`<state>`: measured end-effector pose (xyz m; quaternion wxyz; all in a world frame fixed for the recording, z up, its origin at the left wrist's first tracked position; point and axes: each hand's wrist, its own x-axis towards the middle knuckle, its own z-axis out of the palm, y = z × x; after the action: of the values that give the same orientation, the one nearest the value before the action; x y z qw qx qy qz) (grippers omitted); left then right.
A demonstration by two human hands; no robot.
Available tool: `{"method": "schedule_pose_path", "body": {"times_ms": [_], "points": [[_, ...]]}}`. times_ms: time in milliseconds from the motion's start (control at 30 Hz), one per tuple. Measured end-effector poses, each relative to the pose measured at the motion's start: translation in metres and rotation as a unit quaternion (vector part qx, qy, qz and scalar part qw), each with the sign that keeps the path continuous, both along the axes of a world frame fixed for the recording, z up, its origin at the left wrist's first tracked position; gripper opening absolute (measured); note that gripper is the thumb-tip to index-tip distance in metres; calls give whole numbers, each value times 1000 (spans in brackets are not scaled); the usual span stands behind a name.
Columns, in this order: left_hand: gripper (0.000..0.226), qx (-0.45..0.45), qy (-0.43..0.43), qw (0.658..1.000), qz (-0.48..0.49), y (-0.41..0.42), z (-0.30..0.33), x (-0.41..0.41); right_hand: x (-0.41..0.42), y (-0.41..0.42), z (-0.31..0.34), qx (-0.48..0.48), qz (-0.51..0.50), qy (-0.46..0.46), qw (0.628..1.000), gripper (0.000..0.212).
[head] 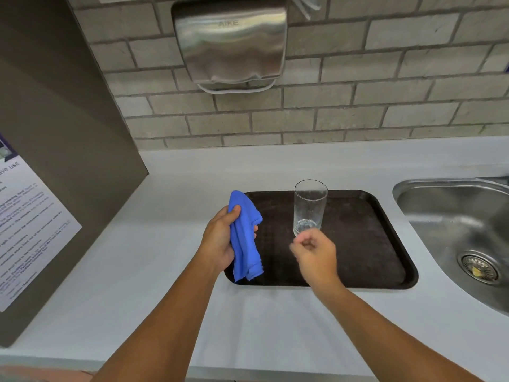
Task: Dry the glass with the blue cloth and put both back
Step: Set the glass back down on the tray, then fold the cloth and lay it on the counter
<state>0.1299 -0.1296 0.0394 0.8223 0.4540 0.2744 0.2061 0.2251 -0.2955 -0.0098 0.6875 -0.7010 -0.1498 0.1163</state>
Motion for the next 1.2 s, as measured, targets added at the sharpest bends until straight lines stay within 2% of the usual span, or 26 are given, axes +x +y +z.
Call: {"method": "schedule_pose_path", "body": {"times_ms": [67,100,200,300,433,633,800,967,1067,1200], "points": [[37,12,-1,1000,-24,1,4,1,-4,16,21,-13,82,36,996,10],[37,22,-2,999,-39,2,7,0,-5,24,32,-14,128,78,989,13],[35,66,2,993,-93,7,15,-5,1,45,53,45,262,204,942,39],[37,124,9,982,-145,15,23,-17,6,57,61,69,337,225,912,49],[41,171,25,973,-151,28,33,-33,8,70,63,56,373,211,902,47],[34,222,62,966,-119,57,37,-62,-1,91,68,15,361,162,918,21],[27,258,130,949,-129,89,34,-98,-19,106,65,-73,344,61,934,23],[42,260,195,934,-150,111,29,-130,-38,115,59,-114,364,23,924,27],[35,256,209,925,-185,120,29,-148,-46,114,63,-148,397,-16,906,25],[26,224,199,910,-288,131,35,-170,-53,108,73,-200,506,-50,837,18]]}}
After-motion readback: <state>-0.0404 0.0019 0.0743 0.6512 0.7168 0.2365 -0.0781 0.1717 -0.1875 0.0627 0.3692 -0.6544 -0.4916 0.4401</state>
